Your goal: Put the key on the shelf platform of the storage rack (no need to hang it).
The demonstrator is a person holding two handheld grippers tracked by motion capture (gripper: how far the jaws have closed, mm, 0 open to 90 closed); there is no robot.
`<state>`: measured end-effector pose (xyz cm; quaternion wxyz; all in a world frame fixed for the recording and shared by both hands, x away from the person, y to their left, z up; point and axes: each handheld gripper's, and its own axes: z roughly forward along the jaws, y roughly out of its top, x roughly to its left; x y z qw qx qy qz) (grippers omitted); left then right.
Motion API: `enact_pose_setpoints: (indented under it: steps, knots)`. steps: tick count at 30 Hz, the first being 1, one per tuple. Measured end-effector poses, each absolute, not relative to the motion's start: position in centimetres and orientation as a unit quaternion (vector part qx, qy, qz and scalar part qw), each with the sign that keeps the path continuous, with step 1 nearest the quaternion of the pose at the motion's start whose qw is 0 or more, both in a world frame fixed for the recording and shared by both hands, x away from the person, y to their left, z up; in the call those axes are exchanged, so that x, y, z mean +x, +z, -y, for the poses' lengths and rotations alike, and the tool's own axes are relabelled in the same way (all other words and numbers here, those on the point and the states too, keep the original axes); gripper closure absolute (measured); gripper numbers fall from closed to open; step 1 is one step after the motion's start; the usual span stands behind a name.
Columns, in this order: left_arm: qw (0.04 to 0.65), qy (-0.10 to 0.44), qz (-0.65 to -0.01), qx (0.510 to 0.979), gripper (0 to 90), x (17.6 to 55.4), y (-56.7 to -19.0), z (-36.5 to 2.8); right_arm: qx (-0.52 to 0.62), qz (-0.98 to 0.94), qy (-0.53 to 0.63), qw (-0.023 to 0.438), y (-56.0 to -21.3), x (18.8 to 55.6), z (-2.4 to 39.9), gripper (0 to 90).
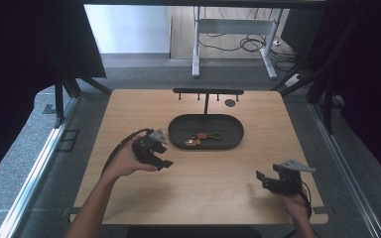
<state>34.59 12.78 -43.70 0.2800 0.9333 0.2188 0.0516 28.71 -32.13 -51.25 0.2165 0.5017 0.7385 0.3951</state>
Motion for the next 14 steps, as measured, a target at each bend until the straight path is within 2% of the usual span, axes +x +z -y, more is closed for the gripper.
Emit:
enact_pose_setpoints:
  steps: [5,14]
  knots:
    - [0.270,0.050,-0.222,0.935,40.1,33.4,-45.4,-13.2,0.501,-0.739,0.395,0.217,-51.2,28.7,32.0,23.8]
    - [0.270,0.046,-0.231,0.934,38.0,33.8,-45.2,-13.0,0.493,-0.743,0.395,0.220,-51.3,29.1,31.7,23.5]
